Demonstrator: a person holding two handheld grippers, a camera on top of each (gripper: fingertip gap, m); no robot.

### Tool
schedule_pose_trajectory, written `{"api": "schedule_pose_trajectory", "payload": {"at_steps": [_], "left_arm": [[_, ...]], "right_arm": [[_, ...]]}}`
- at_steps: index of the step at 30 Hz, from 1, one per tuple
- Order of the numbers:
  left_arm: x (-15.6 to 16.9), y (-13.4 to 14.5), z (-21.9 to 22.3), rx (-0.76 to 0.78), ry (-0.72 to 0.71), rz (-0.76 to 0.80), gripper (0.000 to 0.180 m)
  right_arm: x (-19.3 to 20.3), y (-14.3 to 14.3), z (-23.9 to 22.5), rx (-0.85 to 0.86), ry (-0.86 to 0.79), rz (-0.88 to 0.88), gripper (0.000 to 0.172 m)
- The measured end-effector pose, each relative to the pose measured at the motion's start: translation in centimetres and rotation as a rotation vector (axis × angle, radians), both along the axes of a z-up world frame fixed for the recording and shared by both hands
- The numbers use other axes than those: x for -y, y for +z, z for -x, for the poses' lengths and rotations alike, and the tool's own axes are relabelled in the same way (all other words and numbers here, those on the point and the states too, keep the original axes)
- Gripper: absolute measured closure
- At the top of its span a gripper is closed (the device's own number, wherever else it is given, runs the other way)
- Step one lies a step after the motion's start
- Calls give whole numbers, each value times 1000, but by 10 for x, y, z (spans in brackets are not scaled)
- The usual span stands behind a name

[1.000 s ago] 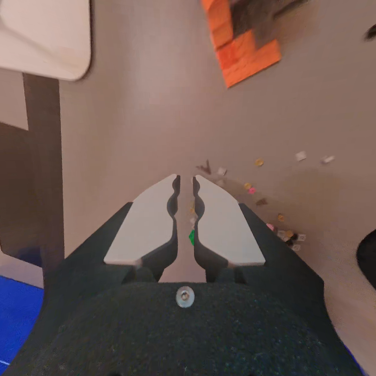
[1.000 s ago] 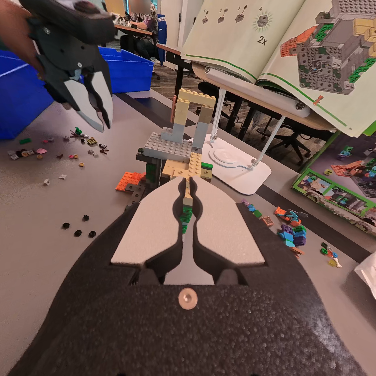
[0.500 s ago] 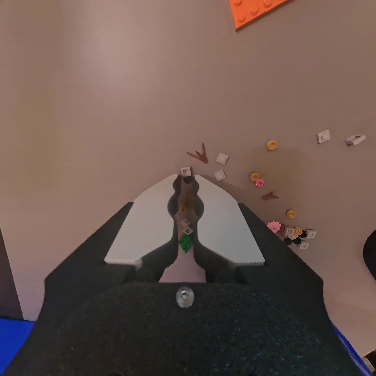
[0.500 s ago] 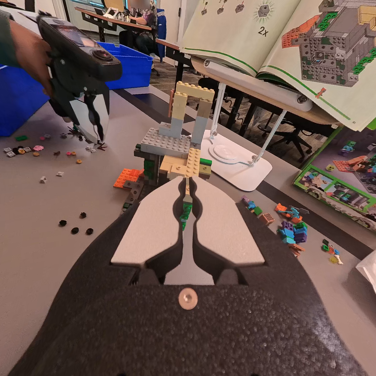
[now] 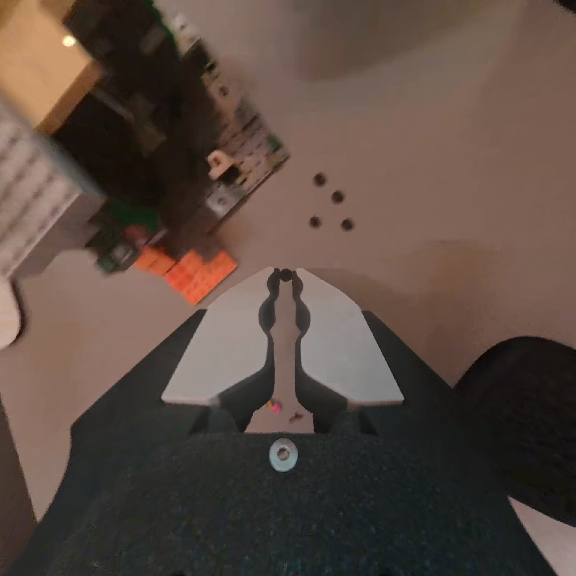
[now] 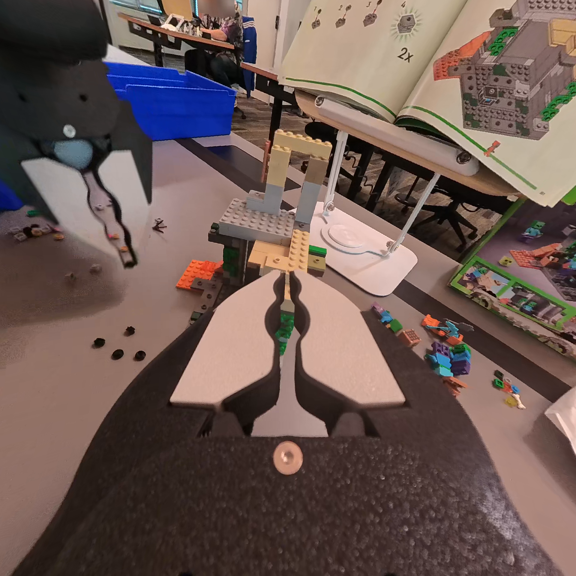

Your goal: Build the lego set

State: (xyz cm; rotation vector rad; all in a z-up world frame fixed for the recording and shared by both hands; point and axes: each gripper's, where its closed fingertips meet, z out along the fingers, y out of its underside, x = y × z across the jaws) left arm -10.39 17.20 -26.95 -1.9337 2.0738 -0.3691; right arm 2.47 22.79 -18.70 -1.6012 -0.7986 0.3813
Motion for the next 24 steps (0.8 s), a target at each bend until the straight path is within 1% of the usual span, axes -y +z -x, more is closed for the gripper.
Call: {"api": "schedule_pose_trajectory", "payload": {"at_steps": [4, 11, 16, 21, 24], "left_arm": [[23, -18, -17, -28, -74, 32, 173], [31, -32, -18, -49, -91, 45, 172], [31, -33, -15, -44, -82, 37, 168], [34, -24, -7, -29, -71, 47, 164], [31, -20, 3, -42, -55, 17, 163]], "right_arm": [[-1, 1, -2, -4, -6, 1, 169], [-1, 0, -3, -2, -7, 1, 169], [-1, 0, -3, -3, -6, 3, 169], [-1, -2, -1, 1, -1, 7, 170], [-1, -2, -1, 6, 1, 6, 170]]}}
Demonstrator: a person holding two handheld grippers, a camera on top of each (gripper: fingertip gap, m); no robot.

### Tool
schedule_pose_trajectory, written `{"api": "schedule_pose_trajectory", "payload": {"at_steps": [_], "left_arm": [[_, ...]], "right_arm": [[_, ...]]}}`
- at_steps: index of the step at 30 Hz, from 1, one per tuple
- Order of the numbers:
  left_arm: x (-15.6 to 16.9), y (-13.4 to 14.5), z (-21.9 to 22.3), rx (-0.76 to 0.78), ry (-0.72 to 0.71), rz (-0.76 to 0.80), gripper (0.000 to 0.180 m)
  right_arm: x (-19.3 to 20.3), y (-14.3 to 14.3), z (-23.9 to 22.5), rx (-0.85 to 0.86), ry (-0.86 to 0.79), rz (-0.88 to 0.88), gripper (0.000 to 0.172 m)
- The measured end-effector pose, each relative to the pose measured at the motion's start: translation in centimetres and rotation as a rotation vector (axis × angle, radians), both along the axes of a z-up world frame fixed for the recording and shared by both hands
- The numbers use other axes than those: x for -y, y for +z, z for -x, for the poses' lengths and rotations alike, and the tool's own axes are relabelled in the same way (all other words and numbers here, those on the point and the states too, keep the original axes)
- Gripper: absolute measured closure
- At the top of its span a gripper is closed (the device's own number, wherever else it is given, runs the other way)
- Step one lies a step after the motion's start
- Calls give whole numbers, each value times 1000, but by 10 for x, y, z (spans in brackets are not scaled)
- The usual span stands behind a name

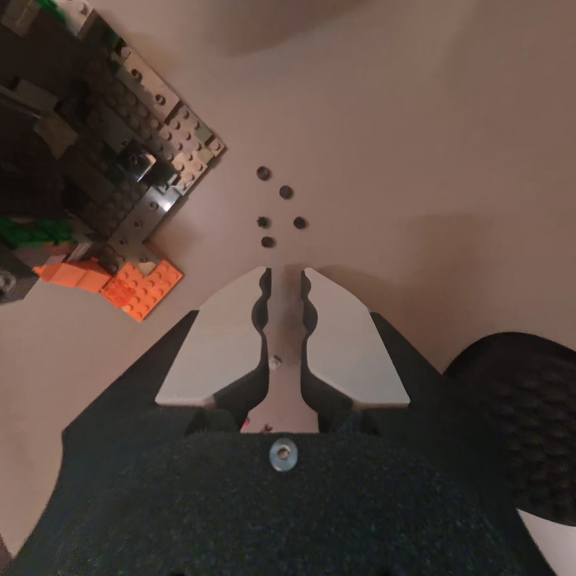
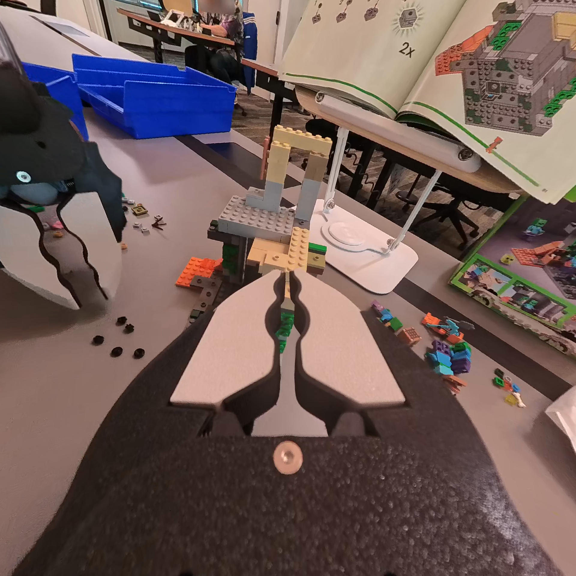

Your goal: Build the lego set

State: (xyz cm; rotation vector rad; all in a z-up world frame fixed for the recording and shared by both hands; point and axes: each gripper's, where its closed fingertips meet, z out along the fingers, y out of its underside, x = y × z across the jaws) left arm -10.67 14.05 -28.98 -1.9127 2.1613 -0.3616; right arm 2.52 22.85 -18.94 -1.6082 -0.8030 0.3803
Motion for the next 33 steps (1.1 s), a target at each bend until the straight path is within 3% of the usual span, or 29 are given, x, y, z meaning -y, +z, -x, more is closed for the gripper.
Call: {"api": "schedule_pose_trajectory", "payload": {"at_steps": [9, 15, 23, 33], "left_arm": [[-67, 43, 96, -60, 275, -145, 168], [-90, 22, 161, -162, 382, -94, 167], [-87, -12, 177, -218, 413, 3, 164], [-89, -21, 168, -221, 407, 30, 170]], "right_arm": [[0, -1, 1, 0, 3, 3, 170], [0, -1, 1, 3, 3, 1, 170], [-1, -4, 0, 5, 2, 9, 170], [-2, -4, -1, 3, 0, 12, 170]]}}
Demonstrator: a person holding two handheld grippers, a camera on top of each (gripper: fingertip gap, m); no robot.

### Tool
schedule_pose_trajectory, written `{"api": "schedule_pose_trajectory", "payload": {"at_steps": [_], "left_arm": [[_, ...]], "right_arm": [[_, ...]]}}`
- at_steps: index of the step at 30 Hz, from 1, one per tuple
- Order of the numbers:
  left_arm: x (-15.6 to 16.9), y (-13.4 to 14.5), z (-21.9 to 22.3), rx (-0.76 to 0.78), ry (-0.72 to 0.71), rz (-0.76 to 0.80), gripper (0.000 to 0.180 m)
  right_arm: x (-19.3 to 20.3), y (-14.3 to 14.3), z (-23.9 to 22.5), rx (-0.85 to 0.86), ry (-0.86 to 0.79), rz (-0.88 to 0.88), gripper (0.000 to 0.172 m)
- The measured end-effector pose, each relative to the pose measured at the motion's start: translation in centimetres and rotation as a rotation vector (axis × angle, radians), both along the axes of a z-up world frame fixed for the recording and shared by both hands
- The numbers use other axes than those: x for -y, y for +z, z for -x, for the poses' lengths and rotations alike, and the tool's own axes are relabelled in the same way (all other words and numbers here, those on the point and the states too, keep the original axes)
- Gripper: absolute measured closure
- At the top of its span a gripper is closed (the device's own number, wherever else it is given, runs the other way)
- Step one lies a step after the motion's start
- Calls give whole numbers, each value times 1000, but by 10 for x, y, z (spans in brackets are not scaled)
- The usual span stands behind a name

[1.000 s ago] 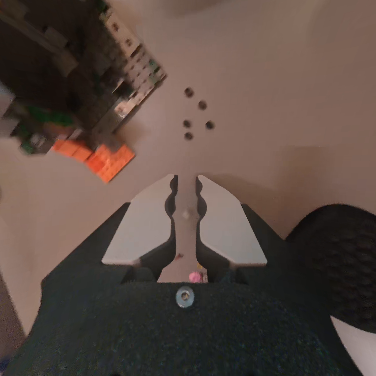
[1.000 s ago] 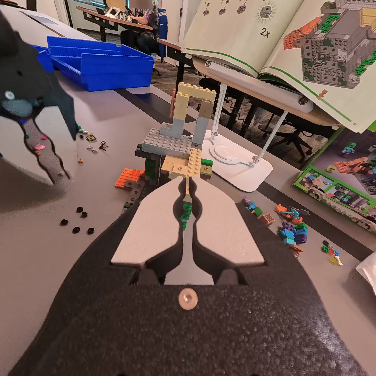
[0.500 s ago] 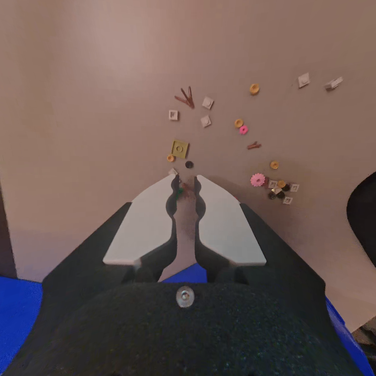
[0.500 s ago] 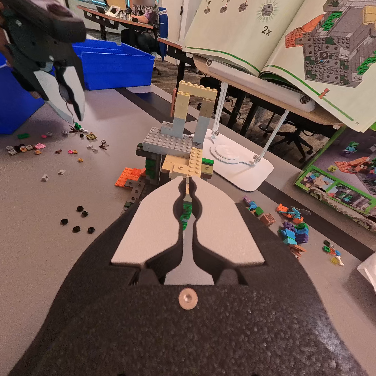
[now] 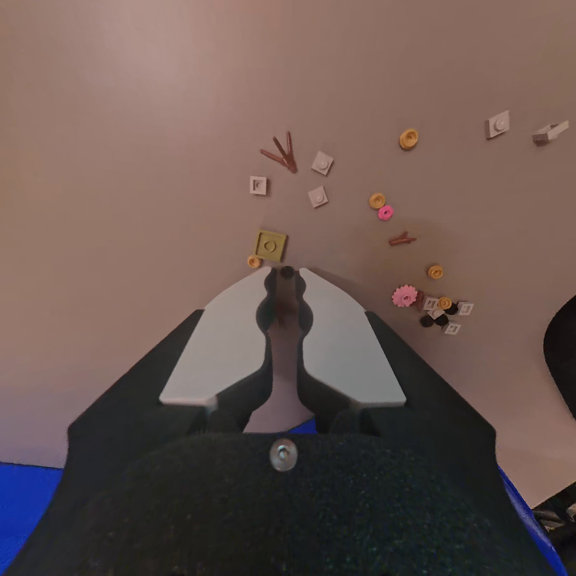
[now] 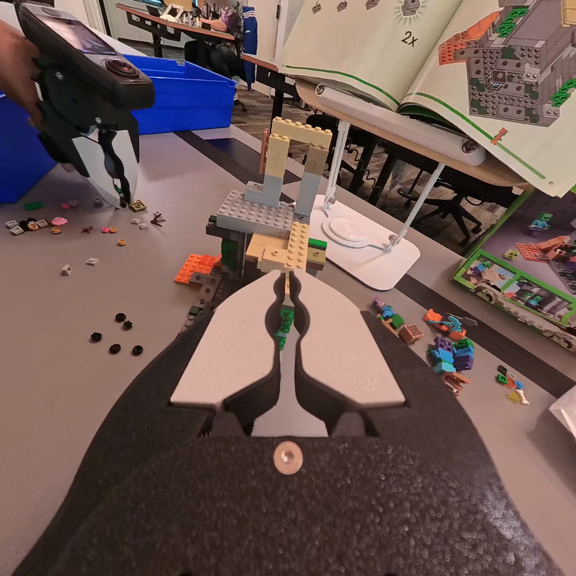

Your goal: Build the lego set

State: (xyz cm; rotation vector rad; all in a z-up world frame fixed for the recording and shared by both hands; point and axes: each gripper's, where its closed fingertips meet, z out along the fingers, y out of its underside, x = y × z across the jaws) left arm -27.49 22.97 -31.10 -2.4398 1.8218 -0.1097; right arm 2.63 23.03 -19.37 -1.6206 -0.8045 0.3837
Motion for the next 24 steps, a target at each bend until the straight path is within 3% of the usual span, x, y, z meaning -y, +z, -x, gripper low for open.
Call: {"api": "schedule_pose_trajectory", "payload": {"at_steps": [6, 13, 24], "left_arm": [[8, 6, -10, 8, -21, -8, 173], [44, 31, -88, 101, -158, -134, 173], [76, 12, -158, 136, -248, -157, 173]], "right_arm": [[1, 0, 2, 4, 5, -2, 170], [4, 2, 6, 7, 14, -9, 170], [6, 4, 7, 16, 15, -26, 170]]}}
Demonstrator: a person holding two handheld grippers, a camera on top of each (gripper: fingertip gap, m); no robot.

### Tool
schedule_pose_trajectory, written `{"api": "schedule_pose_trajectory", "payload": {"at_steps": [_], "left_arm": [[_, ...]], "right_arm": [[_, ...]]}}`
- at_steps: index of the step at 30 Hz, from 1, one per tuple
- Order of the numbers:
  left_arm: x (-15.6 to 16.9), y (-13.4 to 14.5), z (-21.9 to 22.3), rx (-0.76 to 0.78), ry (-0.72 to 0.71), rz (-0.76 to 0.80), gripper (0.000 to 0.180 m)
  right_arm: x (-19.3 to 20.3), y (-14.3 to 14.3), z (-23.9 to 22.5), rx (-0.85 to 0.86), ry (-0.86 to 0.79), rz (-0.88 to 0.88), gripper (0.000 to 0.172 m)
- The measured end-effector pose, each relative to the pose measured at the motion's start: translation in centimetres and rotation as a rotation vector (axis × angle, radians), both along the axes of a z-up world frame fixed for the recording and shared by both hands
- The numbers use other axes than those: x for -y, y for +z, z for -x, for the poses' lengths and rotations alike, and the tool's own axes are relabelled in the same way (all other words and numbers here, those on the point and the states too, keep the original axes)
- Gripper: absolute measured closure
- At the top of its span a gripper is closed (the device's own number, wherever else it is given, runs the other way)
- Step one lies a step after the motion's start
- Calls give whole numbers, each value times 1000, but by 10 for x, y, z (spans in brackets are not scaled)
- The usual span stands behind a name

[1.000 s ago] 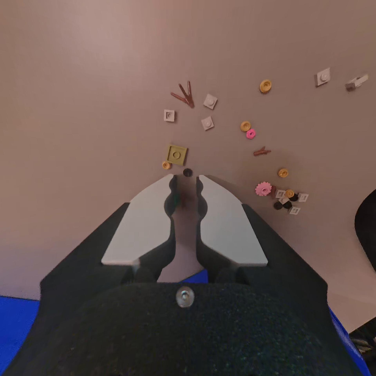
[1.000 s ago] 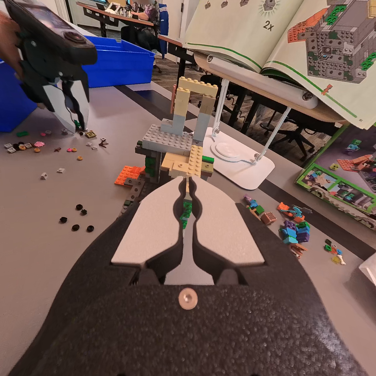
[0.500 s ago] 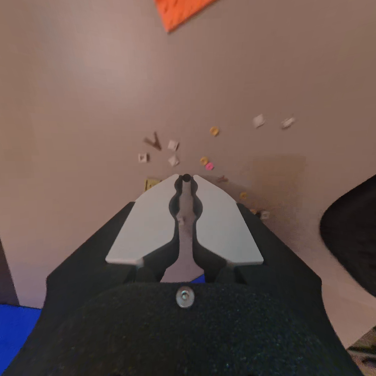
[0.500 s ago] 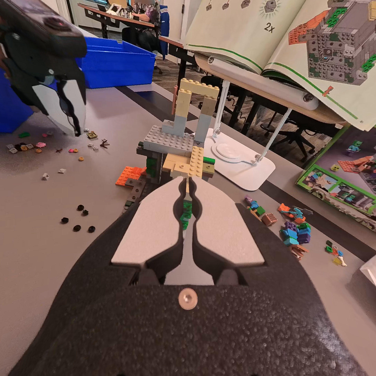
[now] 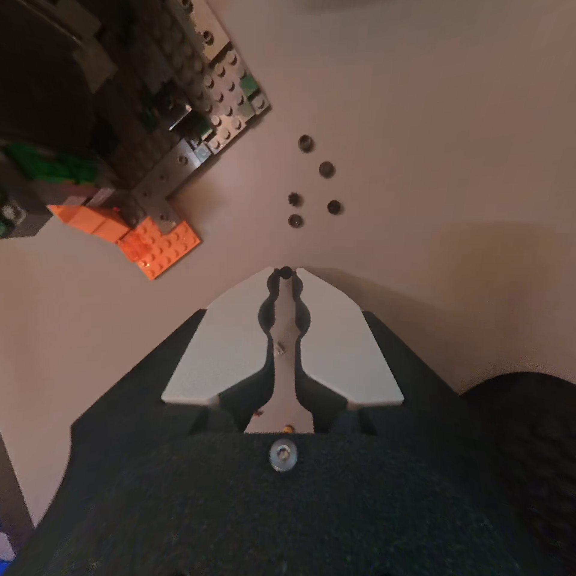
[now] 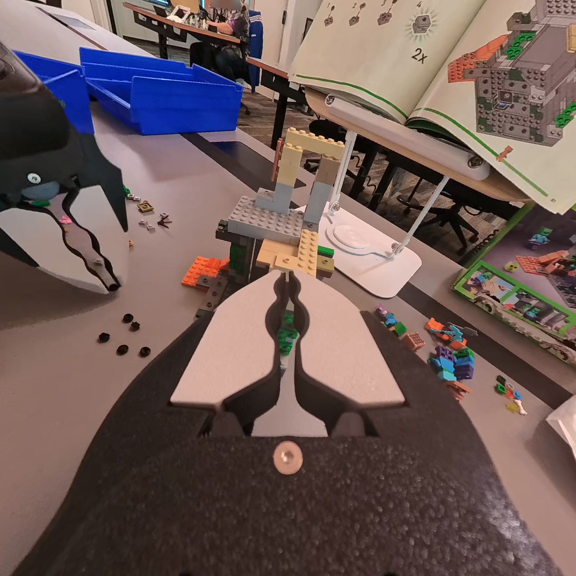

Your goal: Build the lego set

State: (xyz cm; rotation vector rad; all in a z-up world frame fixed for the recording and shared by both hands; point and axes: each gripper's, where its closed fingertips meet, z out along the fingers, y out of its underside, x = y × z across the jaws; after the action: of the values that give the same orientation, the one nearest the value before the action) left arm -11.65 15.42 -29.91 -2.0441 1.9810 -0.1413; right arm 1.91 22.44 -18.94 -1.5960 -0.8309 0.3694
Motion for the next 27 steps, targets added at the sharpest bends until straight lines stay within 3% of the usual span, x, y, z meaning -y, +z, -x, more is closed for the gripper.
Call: {"api": "schedule_pose_trajectory", "payload": {"at_steps": [11, 15, 22, 27], "left_arm": [[7, -10, -11, 25, -10, 36, 168], [2, 3, -6, 40, -1, 12, 166], [-44, 54, 58, 47, 179, -90, 166], [-65, 53, 123, -44, 299, -54, 168]], "right_arm": [[-1, -1, -2, 2, -4, 5, 170], [-1, -2, -2, 4, -5, 5, 170], [-1, -3, -2, 6, -3, 8, 170], [-1, -4, -1, 9, 0, 10, 170]]}}
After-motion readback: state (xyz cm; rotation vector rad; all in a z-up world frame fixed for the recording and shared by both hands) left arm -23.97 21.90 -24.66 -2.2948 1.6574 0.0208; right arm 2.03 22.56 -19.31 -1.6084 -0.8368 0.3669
